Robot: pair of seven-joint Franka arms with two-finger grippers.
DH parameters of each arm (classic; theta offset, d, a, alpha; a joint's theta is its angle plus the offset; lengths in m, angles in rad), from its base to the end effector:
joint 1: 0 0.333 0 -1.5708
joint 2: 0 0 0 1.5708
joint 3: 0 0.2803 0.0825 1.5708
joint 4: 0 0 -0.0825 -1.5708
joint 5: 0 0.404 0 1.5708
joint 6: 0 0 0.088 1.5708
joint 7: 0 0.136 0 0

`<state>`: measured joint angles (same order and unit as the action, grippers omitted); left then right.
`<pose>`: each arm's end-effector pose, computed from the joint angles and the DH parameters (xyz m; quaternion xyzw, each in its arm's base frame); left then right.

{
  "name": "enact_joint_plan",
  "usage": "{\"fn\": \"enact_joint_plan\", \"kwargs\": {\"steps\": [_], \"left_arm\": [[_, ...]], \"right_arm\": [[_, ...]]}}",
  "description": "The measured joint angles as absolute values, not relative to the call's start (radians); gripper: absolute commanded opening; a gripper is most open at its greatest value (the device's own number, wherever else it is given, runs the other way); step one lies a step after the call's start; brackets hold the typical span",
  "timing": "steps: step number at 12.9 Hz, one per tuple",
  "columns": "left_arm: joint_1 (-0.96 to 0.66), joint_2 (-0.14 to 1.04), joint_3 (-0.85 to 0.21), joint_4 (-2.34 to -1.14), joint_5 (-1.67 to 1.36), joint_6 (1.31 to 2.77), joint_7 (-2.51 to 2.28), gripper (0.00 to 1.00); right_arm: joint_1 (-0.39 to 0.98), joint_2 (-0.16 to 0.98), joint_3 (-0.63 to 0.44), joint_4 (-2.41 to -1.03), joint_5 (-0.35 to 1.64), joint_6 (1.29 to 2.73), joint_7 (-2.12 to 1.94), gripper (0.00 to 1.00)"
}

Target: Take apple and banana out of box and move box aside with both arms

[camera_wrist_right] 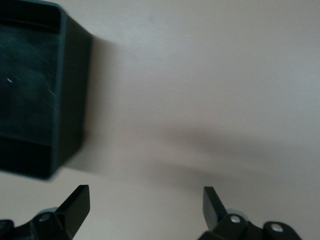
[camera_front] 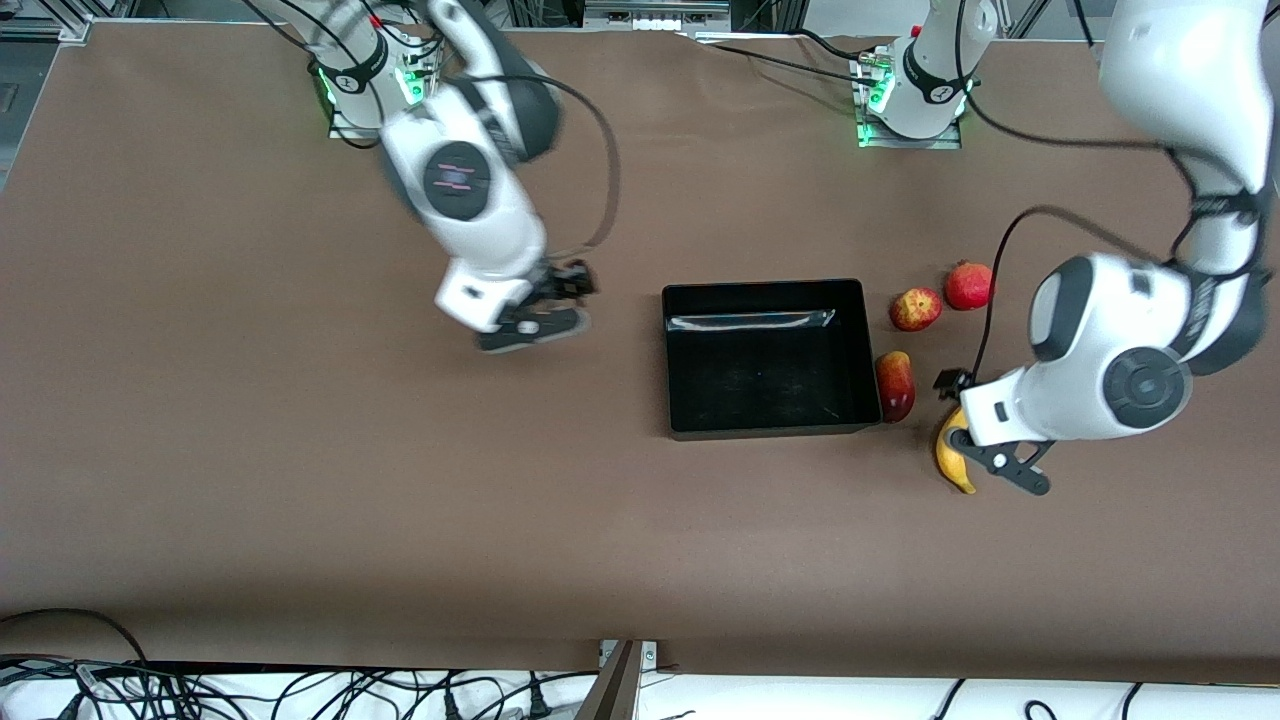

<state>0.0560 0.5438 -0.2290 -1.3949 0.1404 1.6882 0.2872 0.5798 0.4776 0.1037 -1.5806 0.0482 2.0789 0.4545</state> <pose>0.6700 -0.0794 0.3153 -0.9651 0.2338 0.1181 0.0012 0.5355 0.4330 0.2954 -0.9942 -0.0967 0.0146 0.0440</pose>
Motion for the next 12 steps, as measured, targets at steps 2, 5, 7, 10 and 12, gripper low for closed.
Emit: {"fn": "enact_joint_plan", "kwargs": {"steps": [2,5,7,10,12], "left_arm": [[0.056,0.501,-0.267,-1.29,0.1,1.502,0.137,1.0],[0.044,0.404,-0.257,-1.246,0.083,1.443,-0.145,1.0],[-0.014,0.321,-0.155,-1.281,0.078,1.474,-0.217,1.0],[-0.055,0.124,-0.074,-1.521,0.075,1.656,-0.185,1.0],[-0.055,0.016,-0.068,-1.663,0.074,1.679,-0.158,1.0]], "right_arm": [[0.638,0.572,0.103,-1.532,0.048,2.185,0.558,1.0],[0.696,0.684,0.094,-1.478,0.048,2.303,0.643,1.0],[0.715,0.737,0.086,-1.466,0.048,2.37,0.663,1.0],[0.72,0.793,0.08,-1.46,0.047,2.445,0.664,0.81],[0.721,0.813,0.076,-1.456,0.041,2.469,0.664,0.37]]}}
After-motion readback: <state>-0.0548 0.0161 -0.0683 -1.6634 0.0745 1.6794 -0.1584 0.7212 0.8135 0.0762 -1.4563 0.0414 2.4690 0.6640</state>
